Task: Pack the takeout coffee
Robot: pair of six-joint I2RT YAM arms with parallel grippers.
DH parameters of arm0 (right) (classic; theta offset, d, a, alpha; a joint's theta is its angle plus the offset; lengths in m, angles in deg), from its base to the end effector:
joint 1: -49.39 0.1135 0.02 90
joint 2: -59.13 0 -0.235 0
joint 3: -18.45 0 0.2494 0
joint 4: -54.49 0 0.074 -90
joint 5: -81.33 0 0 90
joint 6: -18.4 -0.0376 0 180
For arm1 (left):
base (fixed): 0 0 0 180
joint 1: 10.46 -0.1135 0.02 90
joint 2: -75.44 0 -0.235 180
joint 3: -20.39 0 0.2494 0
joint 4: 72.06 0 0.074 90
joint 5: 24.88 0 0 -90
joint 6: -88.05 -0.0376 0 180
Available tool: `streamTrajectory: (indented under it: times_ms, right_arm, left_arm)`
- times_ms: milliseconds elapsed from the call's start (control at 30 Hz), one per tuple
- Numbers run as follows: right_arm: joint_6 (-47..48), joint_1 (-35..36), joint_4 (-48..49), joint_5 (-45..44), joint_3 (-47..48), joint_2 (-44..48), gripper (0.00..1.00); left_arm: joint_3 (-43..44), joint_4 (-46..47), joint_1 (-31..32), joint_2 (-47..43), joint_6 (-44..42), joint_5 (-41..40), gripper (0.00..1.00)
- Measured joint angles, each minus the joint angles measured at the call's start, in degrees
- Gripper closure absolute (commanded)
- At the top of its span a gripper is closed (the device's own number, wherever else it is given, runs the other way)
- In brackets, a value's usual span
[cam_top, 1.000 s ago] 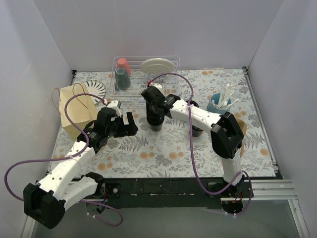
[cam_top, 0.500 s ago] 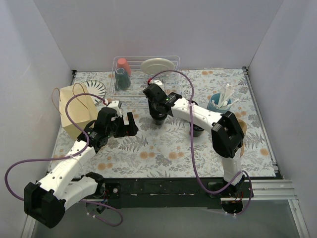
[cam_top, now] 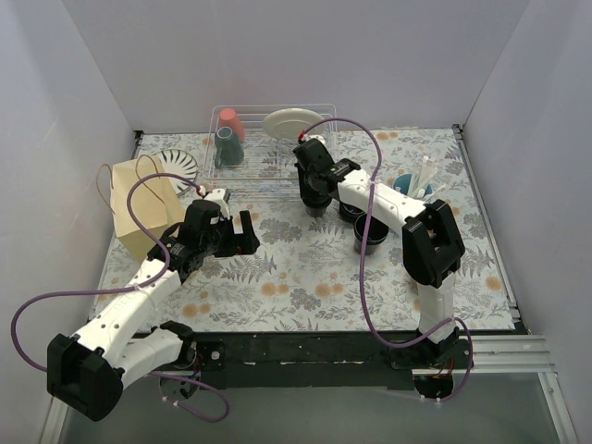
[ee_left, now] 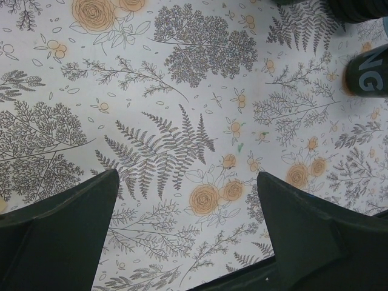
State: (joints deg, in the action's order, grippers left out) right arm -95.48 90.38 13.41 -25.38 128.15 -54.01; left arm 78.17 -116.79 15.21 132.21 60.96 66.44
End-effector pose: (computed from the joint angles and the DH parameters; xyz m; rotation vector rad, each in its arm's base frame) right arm 0.3390 0.2803 0.2375 -0.2034 2.3095 0.2334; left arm 0.1990 -0.0966 0.2373 -0.7781 2.3475 -0.7584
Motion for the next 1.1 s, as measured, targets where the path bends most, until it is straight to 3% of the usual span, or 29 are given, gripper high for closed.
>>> streamTrajectory:
  times_ms: [200, 533, 800, 1100]
  right_arm:
    - [1.73, -0.17, -1.86, 1.62, 1.09, 0.00, 0.64]
    - [2.45, -0.48, -5.29, 2.32, 3.37, 2.23, 0.59]
    - [2.49, -0.48, -4.98, 4.26, -3.67, 17.18, 0.52]
    - [2.51, -0.48, -2.21, 7.37, -13.51, 29.97, 0.51]
  left_arm:
    - [3.91, -2.69, 0.00, 0.13, -0.50, -0.04, 0.02]
    - [27.61, -9.38, 0.02, 3.78, -1.18, -4.59, 0.02]
    - [49.05, -22.32, 0.00, 13.73, -1.60, -20.94, 0.05]
    - [59.69, -35.39, -1.07, 21.99, -0.33, -38.73, 0.18]
